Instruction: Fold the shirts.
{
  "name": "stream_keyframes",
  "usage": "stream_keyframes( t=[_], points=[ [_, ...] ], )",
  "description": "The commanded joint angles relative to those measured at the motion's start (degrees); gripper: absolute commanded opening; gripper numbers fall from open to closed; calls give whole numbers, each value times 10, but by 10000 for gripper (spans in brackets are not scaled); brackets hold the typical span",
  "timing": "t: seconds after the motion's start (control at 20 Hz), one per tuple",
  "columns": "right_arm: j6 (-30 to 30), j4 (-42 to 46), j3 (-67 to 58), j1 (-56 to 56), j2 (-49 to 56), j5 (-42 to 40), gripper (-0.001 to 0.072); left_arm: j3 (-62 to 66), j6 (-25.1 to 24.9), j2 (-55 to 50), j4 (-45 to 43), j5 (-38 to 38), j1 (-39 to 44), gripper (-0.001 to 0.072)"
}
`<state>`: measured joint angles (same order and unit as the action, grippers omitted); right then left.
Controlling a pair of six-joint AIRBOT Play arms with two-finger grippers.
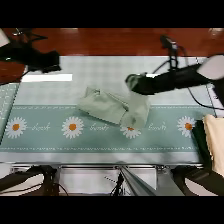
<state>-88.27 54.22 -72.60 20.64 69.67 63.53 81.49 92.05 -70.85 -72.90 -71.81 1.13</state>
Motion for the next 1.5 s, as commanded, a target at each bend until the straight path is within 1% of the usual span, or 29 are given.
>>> stream_keyframes(
  t=[0.0, 0.1, 0.15, 0.3, 0.45, 0.6, 0.7, 0.75, 0.8, 0.85, 0.95, 1.0, 1.05, 1.1, 1.15, 1.2, 1.25, 1.3, 1.35, 1.4, 1.45],
  points=[
    [-4, -19, -113, 81, 160, -55, 30, -155, 9, 195, -31, 66, -45, 30],
    [-9, -27, -167, 102, 238, -68, 30, -265, 8, 293, 33, 104, -35, 30],
    [-10, -46, -191, 106, 273, -68, 30, -319, 8, 335, 59, 116, -28, 30],
    [-9, -97, -248, 115, 349, -55, 30, -438, 8, 416, 90, 118, -13, 30],
    [-10, -124, -289, 123, 396, -42, 30, -500, 8, 438, 111, 112, -6, 30],
    [-17, -135, -292, 131, 416, -54, 31, -532, 6, 437, 125, 132, 0, 30],
    [-15, -176, -292, 131, 427, -83, 112, -539, 6, 437, 125, 145, 0, 30],
    [2, -212, -292, 132, 432, -103, 409, -541, 6, 437, 125, 150, 0, 30],
    [35, -247, -292, 133, 435, -110, 643, -541, 6, 436, 125, 151, 0, 30],
    [65, -277, -292, 132, 435, -111, 633, -541, 6, 435, 125, 153, 0, 30],
    [67, -287, -292, 114, 424, -79, 633, -541, 6, 431, 125, 153, 0, 30],
    [67, -284, -292, 94, 413, -43, 633, -541, 6, 429, 125, 154, 0, 30],
    [67, -275, -292, 66, 397, 13, 632, -541, 6, 428, 125, 155, 0, 30],
    [67, -248, -292, 32, 374, 76, 632, -541, 6, 427, 125, 157, 0, 30],
    [66, -200, -292, 0, 346, 138, 631, -541, 6, 426, 125, 160, 0, 30],
    [62, -123, -290, -32, 307, 198, 631, -541, 6, 425, 125, 162, 0, 30],
    [51, -30, -282, -57, 263, 242, 631, -541, 6, 424, 125, 164, 0, 30],
    [41, 80, -255, -80, 205, 264, 631, -541, 6, 424, 125, 164, 0, 30],
    [28, 178, -209, -99, 144, 260, 631, -541, 6, 423, 125, 164, 0, 30],
    [1, 270, -138, -120, 71, 238, 630, -541, 6, 422, 125, 164, 0, 30],
    [-39, 341, -56, -139, 2, 205, 629, -541, 6, 421, 125, 164, 0, 30]
  ],
)
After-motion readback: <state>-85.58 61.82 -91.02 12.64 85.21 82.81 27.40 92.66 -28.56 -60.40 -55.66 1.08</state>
